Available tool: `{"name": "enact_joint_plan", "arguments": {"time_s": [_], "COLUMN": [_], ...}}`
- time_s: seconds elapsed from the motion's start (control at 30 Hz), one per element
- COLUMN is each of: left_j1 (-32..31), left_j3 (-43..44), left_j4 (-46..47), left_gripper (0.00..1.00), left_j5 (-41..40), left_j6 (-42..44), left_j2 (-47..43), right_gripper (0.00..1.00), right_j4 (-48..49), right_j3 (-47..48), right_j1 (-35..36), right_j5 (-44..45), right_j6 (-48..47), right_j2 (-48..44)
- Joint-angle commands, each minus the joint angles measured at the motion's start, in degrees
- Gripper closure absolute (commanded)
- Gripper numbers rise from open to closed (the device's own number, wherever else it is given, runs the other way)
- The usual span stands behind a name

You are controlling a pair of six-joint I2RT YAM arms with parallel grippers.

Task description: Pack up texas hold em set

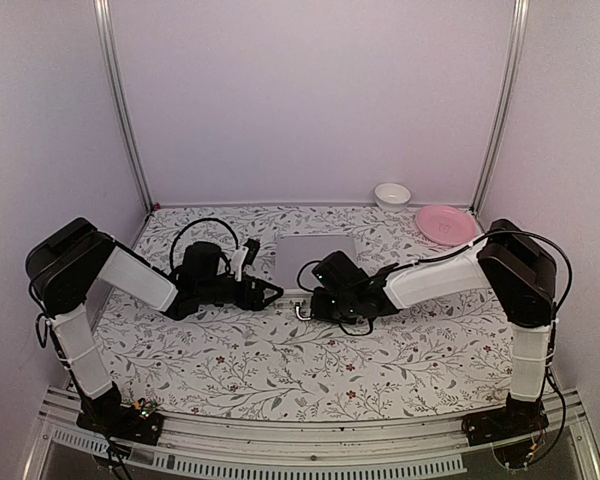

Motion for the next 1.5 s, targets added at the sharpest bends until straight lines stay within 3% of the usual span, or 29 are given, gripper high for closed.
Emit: {"name": "enact_joint_plan", "arguments": {"time_s": [0.0, 0.4, 0.77, 0.9, 1.0, 1.2, 1.33, 1.47], "left_j1": [0.2, 0.2, 0.4, 0.5, 0.6, 2.5, 7.3, 15.1], "left_j3": [0.4, -0.1, -8.7, -9.6, -5.9, 1.3, 6.9, 5.7], "left_j4": [0.9, 1.1, 6.8, 6.4, 1.1, -0.9, -4.0, -3.5], "left_gripper": [0.26, 0.26, 0.25, 0.21, 0.19, 0.15, 0.15, 0.14], "left_j5": [0.5, 0.2, -8.2, -9.4, -9.2, -7.9, -6.4, -9.0], "left_j6": [-0.2, -0.2, 4.1, 5.5, 5.4, 1.9, -0.8, -0.3], "left_j2": [-0.2, -0.7, -13.8, -18.6, -19.5, -16.8, -12.3, -12.3], "right_gripper": [0.96, 0.96, 0.82, 0.69, 0.58, 0.30, 0.17, 0.08], "right_j4": [-1.6, -3.2, 3.3, 3.4, 4.0, 9.5, 9.6, 9.7], "right_j3": [2.5, 3.0, -8.1, -8.3, -6.4, -0.9, 5.4, 7.4], "right_j1": [-0.2, -0.3, -0.3, -0.9, -2.6, -9.0, -14.7, -21.7], "right_j5": [2.7, 4.1, 4.9, 5.3, 3.5, -7.2, -11.4, -16.6], "right_j6": [-0.3, -1.1, -8.8, -11.9, -14.8, -21.7, -25.9, -29.2], "right_j2": [1.4, 0.3, -15.7, -19.4, -20.3, -17.4, -12.2, -9.4]}}
